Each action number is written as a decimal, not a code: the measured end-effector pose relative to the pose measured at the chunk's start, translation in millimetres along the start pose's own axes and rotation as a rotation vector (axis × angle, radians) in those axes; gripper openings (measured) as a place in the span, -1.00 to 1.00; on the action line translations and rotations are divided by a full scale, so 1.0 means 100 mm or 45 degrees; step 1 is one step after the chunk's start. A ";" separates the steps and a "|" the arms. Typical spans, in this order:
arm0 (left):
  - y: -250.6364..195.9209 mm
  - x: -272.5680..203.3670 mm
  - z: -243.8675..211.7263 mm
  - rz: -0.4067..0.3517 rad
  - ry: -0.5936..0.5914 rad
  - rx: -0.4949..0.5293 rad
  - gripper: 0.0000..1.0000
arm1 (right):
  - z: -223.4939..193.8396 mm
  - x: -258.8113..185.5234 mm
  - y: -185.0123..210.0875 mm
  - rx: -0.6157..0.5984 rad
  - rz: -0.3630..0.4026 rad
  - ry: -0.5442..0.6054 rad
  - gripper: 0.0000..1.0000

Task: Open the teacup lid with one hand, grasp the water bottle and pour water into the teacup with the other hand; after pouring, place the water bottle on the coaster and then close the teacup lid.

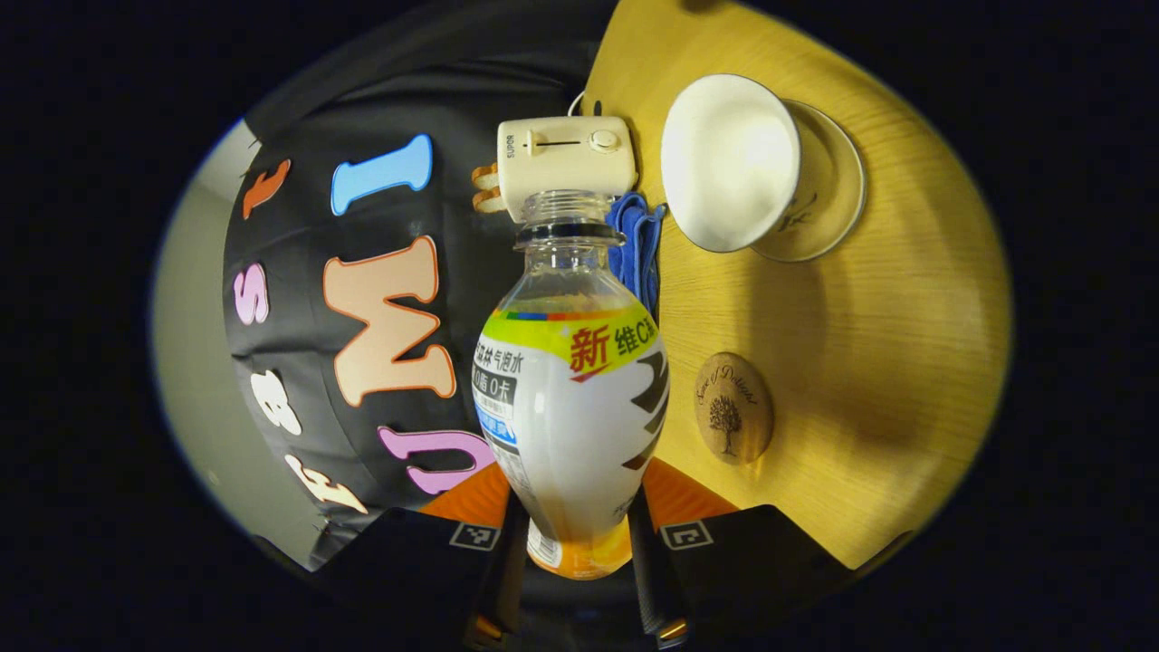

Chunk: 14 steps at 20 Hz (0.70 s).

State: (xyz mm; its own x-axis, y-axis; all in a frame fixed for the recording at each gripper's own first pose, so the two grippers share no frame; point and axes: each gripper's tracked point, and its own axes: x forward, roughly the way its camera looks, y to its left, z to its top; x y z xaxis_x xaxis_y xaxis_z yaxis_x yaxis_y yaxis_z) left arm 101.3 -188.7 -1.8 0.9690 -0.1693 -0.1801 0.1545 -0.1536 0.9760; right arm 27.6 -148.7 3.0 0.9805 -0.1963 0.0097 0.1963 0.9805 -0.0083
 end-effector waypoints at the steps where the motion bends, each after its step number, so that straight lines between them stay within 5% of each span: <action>1: -0.01 0.00 -0.01 -0.005 0.000 0.023 -0.02 | 0.00 0.00 0.00 0.000 0.000 0.000 -0.36; 14: 0.18 0.05 -0.04 0.014 -0.007 0.312 -0.02 | -0.01 -0.01 -0.01 0.000 -0.001 0.000 -0.33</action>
State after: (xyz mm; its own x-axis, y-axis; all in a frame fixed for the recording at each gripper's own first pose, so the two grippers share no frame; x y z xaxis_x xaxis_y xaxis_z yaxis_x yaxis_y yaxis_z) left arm 109.3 -188.5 14.9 0.9691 -0.1778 -0.1707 0.0917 -0.3829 0.9192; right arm 26.5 -149.8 2.1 0.9803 -0.1971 0.0095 0.1972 0.9803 -0.0080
